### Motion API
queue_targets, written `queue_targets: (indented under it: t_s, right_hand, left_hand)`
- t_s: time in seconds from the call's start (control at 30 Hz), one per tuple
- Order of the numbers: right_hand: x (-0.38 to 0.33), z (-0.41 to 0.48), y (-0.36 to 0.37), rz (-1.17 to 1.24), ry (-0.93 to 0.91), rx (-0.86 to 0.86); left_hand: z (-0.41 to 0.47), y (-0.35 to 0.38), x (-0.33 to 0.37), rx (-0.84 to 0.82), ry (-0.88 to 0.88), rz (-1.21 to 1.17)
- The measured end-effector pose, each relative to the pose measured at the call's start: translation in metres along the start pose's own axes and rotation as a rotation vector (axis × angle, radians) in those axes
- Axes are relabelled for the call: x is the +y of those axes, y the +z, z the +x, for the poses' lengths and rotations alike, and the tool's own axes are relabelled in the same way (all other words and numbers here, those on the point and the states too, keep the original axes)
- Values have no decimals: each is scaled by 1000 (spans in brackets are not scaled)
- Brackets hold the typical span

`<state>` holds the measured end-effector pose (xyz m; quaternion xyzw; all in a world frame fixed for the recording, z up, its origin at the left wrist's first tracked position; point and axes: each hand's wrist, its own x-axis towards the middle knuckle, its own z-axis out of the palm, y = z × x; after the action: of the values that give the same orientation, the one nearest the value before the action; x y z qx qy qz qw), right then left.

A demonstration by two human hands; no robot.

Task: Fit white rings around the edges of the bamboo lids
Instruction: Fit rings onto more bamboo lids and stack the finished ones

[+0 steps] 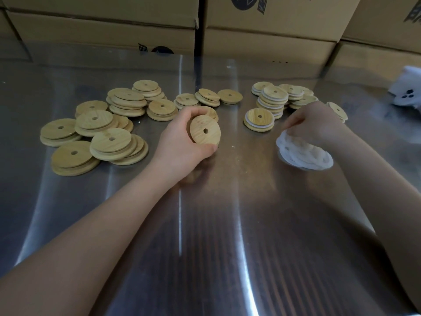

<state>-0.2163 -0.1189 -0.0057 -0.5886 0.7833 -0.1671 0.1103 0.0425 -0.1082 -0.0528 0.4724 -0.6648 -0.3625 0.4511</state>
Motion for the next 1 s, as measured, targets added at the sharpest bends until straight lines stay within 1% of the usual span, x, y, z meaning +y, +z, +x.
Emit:
queue_targets:
  t_s: [0.13,0.27,0.37,0.53,0.63,0.7,0.77,0.87,1.0]
  right_hand:
    - [-3,-3,-1,194,-95,6]
    - [-8,-7,-1,408,-155,-54]
    - [-12,-12,-2,574,-210,-148]
    - [-20,-21,-2,803,-338,-361]
    - [-26,-26,1,894,-402,-422]
    - [-30,-29,6,923,-432,-415]
    - [-35,-33,13,937,-455,-386]
    - [-42,-39,22,950,-482,-307]
    - [-49,-45,31,912,-514,-199]
  left_hand:
    - [-1,1,5,0,-93,-231]
    - [-3,3,8,-51,-166,-453]
    - [-3,4,8,-102,-205,-538]
    - [-3,6,7,-149,-245,-647]
    - [-2,5,9,-160,-288,-750]
    - [-1,5,13,-185,-334,-819]
    - [-2,5,14,-246,-354,-823]
    - [-5,6,13,-329,-275,-713]
    - [-8,9,10,-351,-187,-602]
